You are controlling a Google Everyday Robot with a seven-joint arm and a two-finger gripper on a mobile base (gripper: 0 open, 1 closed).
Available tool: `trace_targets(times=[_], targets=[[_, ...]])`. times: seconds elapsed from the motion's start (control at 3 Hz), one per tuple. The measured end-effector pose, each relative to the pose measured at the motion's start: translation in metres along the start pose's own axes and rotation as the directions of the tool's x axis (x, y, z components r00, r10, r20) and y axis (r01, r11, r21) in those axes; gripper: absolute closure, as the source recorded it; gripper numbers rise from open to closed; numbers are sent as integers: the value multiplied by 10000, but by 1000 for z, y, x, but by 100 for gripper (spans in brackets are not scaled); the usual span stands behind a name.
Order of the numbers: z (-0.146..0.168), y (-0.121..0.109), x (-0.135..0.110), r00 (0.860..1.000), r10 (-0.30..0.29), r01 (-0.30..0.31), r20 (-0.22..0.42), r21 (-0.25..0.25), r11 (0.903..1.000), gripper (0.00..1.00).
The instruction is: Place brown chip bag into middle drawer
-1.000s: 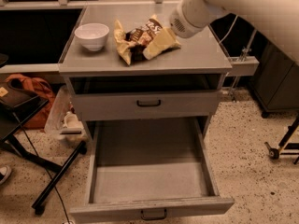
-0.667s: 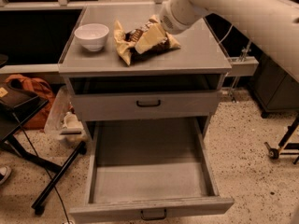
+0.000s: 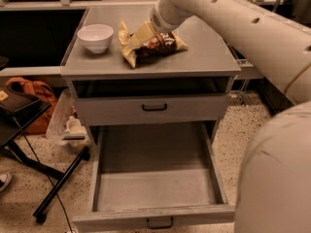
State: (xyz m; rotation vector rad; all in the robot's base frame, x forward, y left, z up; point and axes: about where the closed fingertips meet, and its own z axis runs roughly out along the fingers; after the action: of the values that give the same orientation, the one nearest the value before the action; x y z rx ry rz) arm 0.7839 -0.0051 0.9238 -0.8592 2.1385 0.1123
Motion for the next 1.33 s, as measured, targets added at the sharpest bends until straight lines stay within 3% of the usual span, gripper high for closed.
trace_targets(times=[1.0,1.33], targets=[[79,12,-18,9970,765,-776,-131,-1289,9886,0],[98,19,-14,9948,998,-1016,-191,-1949,9755,19]])
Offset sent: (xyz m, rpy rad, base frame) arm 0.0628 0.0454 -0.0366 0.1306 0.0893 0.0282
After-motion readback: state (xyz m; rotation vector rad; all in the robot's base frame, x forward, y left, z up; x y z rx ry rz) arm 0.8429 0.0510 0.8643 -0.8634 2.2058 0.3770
